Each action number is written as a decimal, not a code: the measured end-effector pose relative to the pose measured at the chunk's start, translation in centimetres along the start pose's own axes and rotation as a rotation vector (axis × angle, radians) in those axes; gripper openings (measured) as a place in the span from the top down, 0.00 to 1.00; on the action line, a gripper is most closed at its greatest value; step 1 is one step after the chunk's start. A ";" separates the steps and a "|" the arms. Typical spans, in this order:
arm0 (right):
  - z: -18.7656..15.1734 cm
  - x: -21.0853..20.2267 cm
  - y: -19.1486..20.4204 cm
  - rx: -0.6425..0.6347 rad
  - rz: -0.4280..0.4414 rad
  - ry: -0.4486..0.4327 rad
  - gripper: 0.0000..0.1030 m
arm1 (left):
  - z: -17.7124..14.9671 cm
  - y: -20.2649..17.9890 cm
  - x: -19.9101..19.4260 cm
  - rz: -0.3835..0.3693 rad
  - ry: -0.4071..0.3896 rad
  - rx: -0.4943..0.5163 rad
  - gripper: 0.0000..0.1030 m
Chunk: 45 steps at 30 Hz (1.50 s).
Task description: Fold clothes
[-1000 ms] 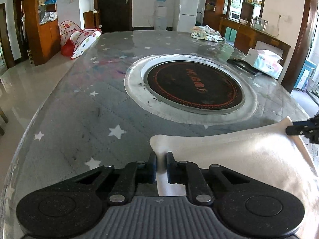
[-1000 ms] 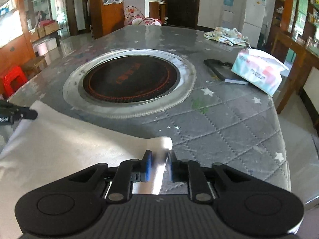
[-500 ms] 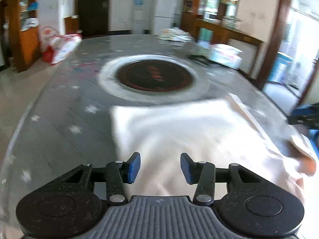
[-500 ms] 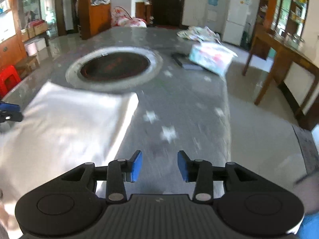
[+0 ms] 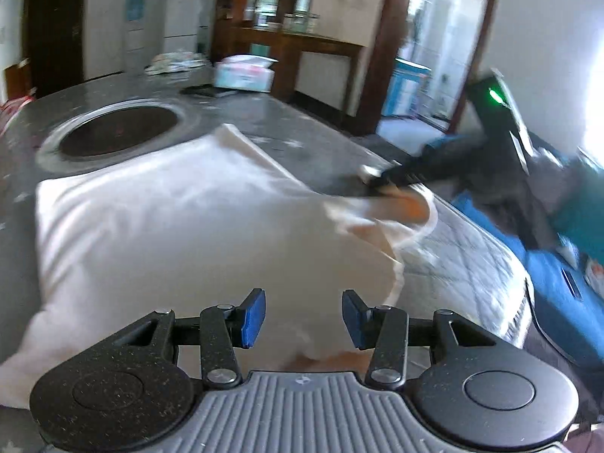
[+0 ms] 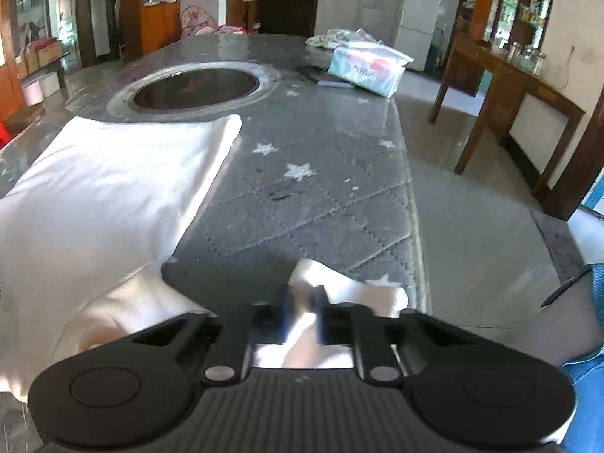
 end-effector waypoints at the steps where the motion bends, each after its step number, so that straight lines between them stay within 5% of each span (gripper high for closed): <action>1: 0.2 -0.5 -0.1 -0.002 -0.007 -0.017 0.96 | -0.4 -0.5 0.0 -0.005 0.005 0.014 0.53; 10: -0.2 -10.4 -4.4 0.067 -0.178 -0.265 0.98 | -2.5 -1.7 -0.1 -0.030 0.017 0.082 0.53; 15: -3.1 -10.4 -6.2 0.152 -0.187 -0.219 0.93 | -2.7 -1.6 -0.4 -0.033 0.017 0.092 0.53; 22: -1.4 -5.4 -1.0 0.085 0.005 -0.161 0.72 | -2.9 -1.9 -0.4 -0.014 0.013 0.090 0.50; 28: -0.8 -1.0 -0.5 0.102 -0.004 -0.109 0.70 | -2.8 -1.8 -0.4 -0.015 0.011 0.076 0.49; 30: -0.7 -0.1 -0.7 0.109 -0.012 -0.103 0.75 | -2.9 -1.8 -0.4 -0.017 0.008 0.076 0.48; 32: -0.9 -0.3 -0.9 0.095 -0.035 -0.101 0.95 | -2.9 -1.8 -0.4 -0.020 0.006 0.077 0.48; 40: -0.8 -8.8 -3.5 0.086 -0.117 -0.272 0.96 | -3.0 -1.8 -0.4 -0.033 0.001 0.084 0.48; 45: -5.2 -14.6 -6.6 0.175 -0.193 -0.332 0.95 | -3.0 -1.8 -0.5 -0.041 -0.003 0.091 0.48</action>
Point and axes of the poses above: each gripper's, at about its wrist camera, not at the fingertips, and x roughly the way its jaws point, y to its left, z to its top, the point moved 10 cm from there along x, roughly the way its jaws point, and after that the axes turned 14 degrees about z, right-handed, at the moved point
